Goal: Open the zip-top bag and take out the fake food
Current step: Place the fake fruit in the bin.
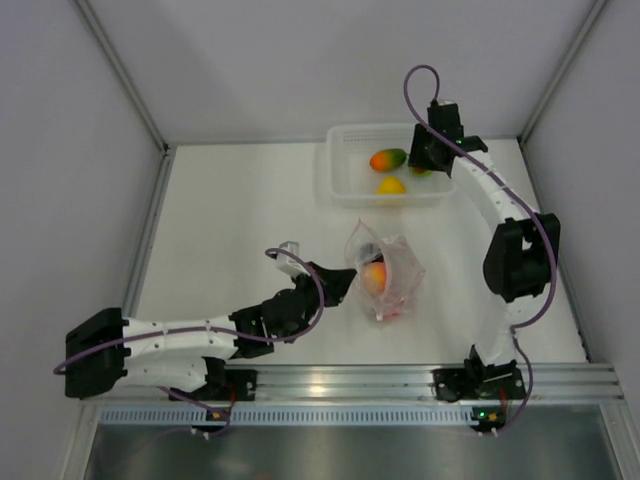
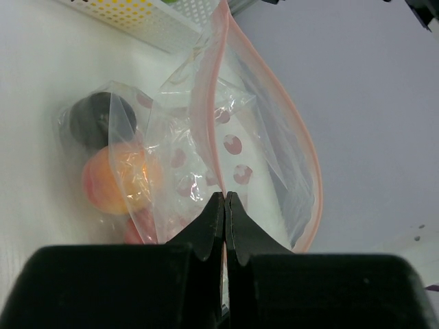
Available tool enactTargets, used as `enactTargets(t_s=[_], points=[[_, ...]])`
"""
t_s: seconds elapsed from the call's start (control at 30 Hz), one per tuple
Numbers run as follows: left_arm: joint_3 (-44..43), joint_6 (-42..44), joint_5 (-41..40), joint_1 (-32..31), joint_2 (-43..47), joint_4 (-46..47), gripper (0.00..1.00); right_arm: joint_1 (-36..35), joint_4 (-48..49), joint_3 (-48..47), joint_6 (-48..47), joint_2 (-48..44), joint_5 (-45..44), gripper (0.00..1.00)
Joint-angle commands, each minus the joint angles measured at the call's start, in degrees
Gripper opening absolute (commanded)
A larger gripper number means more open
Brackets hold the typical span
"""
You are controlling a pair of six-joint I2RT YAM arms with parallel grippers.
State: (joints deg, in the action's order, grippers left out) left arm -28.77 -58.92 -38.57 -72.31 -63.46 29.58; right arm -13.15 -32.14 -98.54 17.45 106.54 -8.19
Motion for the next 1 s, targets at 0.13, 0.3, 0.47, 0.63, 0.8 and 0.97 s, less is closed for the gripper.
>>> enactTargets(t_s=[0.13,0.3,0.47,0.63,0.8,0.97], points=[[-0.58,1.08,-0.46,0.16,1.76,2.67,0.0,2.95,2.7,-7.8,-1.81,8.41,-1.14,0.38],[-0.93,1.87,0.16,0.24,2.11,2.67,0.0,4.8,2.53,-8.77,-1.28,12.11,0.89,0.41],[-0.67,3.8,-1.68,0.24,2.9,2.58,0.0,4.71,2.78,-7.72,-1.28,12.02,1.42,0.8],[-0.76,5.48,-1.95,0.24,3.96,2.58,0.0,4.71,3.31,-5.79,-1.81,9.21,1.33,0.93],[-1.28,6.27,-1.16,0.24,3.7,2.58,0.0,4.36,2.7,-4.47,-1.46,2.89,1.08,0.99],[-2.51,6.97,0.16,0.24,2.82,2.58,0.0,2.86,6.53,2.98,1.51,-8.26,5.26,0.99]])
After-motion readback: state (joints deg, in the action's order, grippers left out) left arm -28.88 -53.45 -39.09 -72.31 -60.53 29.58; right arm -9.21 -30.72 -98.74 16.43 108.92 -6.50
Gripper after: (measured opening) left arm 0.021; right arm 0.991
